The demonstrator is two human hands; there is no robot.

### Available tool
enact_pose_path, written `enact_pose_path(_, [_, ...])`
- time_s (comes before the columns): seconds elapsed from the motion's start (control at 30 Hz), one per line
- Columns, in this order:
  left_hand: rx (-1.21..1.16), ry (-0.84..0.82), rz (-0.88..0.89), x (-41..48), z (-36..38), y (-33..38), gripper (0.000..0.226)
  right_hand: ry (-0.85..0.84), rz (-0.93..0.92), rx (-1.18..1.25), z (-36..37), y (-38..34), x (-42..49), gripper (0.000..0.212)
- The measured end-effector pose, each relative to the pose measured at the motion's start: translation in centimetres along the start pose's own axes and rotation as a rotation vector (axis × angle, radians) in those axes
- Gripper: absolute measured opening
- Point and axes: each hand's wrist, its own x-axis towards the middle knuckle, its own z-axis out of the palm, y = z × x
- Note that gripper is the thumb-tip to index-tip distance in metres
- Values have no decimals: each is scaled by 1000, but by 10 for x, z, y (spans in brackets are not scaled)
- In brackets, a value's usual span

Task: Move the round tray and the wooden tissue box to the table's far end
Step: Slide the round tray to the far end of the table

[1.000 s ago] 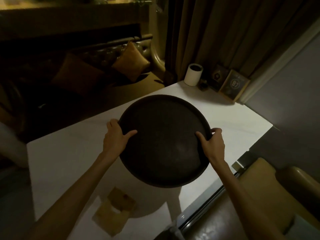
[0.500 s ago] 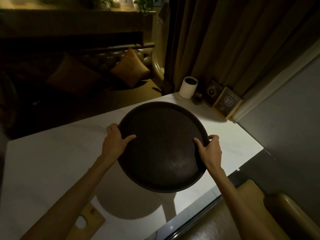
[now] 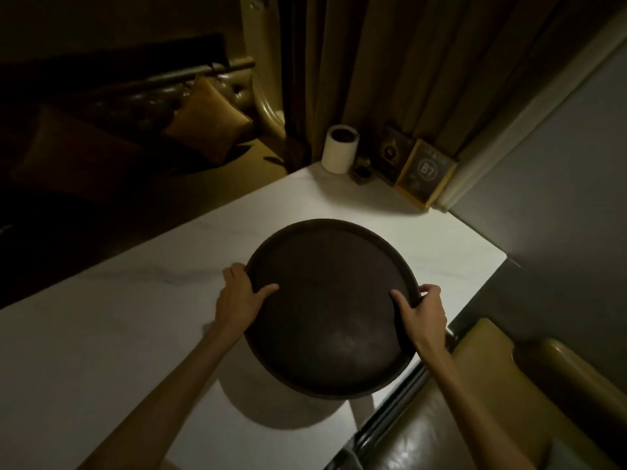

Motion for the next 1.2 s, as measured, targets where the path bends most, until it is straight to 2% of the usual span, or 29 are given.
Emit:
enact_pose_path(0.33, [26,-155,-55,83,154,63,69,1,122,-40,-2,103,132,54])
enact_pose_path(0.63, [3,-223,-112,196,271,154,70,56,152,-68,-7,152,289,53])
enact_pose_path(0.8, [81,-211,-219,266,308,173,73,44,145,-26,29,157,368,51])
enact_pose_path(1.03, [10,-185,-284,335,325,146,83,-71,92,-2,103,153,436,43])
enact_pose_path(1.2, [14,-165,-267,370,342,142,74,-89,92,-39,134,160,468,46])
